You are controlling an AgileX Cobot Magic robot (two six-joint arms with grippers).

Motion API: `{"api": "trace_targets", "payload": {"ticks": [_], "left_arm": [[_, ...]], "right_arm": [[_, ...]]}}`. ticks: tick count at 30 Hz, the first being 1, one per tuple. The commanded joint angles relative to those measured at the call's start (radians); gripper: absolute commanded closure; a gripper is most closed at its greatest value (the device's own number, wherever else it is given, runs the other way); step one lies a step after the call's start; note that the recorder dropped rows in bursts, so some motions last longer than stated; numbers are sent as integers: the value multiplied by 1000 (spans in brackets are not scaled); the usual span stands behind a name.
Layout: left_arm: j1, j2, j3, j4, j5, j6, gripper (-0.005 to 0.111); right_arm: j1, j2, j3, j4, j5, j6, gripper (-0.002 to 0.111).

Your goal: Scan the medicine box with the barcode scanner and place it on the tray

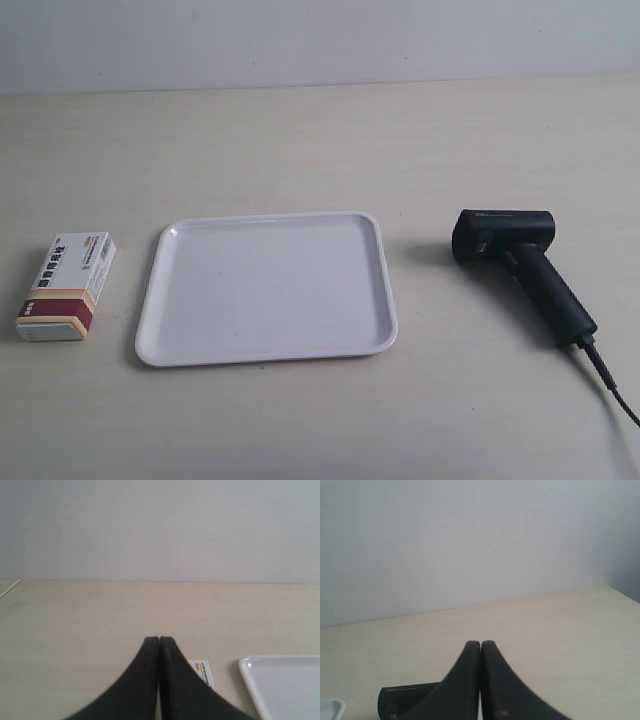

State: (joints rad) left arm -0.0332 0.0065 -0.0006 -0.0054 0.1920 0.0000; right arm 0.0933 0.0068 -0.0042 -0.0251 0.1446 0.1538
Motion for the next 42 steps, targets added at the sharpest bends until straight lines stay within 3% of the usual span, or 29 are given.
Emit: {"api": "trace_targets", "payload": {"ticks": [1,10,16,20,23,25,28,31,35,37,39,42], "left_arm": [[3,-6,1,-10,-7,0,104],[3,-6,1,-10,-7,0,104],[3,-6,1,-100,-73,-183,104],[3,-6,1,-148,-283,-226,104],[4,9,1,-143,-492,-162,107],[13,92,1,-220,-556,-60,107],[24,314,-42,-379,-545,107,107],[24,614,-116,-343,-500,125,107],[20,1000,-271,-202,-318,123,107],[1,1132,-330,-202,-262,123,104],[-41,1269,-383,-186,-246,139,94],[-99,1426,-431,-183,-284,184,67]], "right_arm": [[-5,-7,4,-3,-12,-5,108],[-5,-7,4,-3,-12,-5,108],[-5,-7,4,25,-70,14,108],[-5,-7,4,108,-188,97,108],[-5,-7,4,119,-229,129,108],[-5,-5,-8,119,-249,129,108],[-5,69,-59,111,-292,127,108],[-5,188,-118,72,-269,127,108],[-5,399,-147,71,-267,127,108],[-5,492,-146,71,-299,127,108],[-5,585,-146,70,-344,127,108],[-5,693,-146,64,-413,127,108]]}}
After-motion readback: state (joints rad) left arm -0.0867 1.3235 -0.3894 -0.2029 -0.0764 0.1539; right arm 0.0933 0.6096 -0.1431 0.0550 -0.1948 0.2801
